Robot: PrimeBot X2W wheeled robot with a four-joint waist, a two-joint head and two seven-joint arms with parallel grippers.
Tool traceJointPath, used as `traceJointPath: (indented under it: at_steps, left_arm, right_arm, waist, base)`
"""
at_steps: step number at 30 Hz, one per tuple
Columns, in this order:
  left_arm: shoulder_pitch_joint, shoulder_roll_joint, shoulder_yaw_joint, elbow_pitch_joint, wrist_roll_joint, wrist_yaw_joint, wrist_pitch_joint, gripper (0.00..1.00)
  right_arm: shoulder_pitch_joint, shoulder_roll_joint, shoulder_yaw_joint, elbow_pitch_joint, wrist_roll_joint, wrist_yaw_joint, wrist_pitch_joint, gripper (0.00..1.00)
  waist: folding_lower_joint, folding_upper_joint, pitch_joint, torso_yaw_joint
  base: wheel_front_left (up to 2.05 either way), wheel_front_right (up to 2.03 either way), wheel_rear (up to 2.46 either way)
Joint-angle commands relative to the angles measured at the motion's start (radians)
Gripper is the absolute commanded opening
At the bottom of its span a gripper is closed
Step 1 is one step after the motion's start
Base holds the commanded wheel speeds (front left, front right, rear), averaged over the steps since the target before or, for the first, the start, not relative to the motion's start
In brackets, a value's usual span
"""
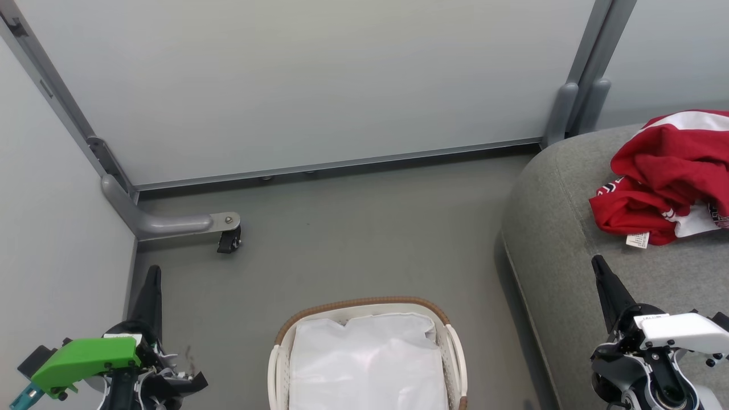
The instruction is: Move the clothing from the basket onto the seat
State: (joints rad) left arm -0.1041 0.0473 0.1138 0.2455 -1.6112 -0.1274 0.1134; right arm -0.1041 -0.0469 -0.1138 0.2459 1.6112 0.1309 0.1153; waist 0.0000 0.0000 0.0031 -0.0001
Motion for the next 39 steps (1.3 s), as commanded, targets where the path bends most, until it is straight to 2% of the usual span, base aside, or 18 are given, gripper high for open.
traceJointPath:
  at_steps: [1, 39]
  left_arm:
    - [-0.01, 0.005, 0.002, -0.002, -0.003, -0.006, 0.005, 0.0]
    - [-0.01, 0.005, 0.002, -0.002, -0.003, -0.006, 0.005, 0.0]
  right_arm:
    - [-0.008, -0.006, -0.002, -0.004, 0.003, 0.0, 0.001, 0.0]
    - [-0.008, -0.006, -0.002, -0.004, 0.003, 0.0, 0.001, 0.0]
  waist:
    - [0.0, 0.0, 0.0, 0.0]
    - [0.0, 0.0, 0.0, 0.0]
  base:
    - [0.0, 0.0, 0.0]
    - [0.0, 0.0, 0.0]
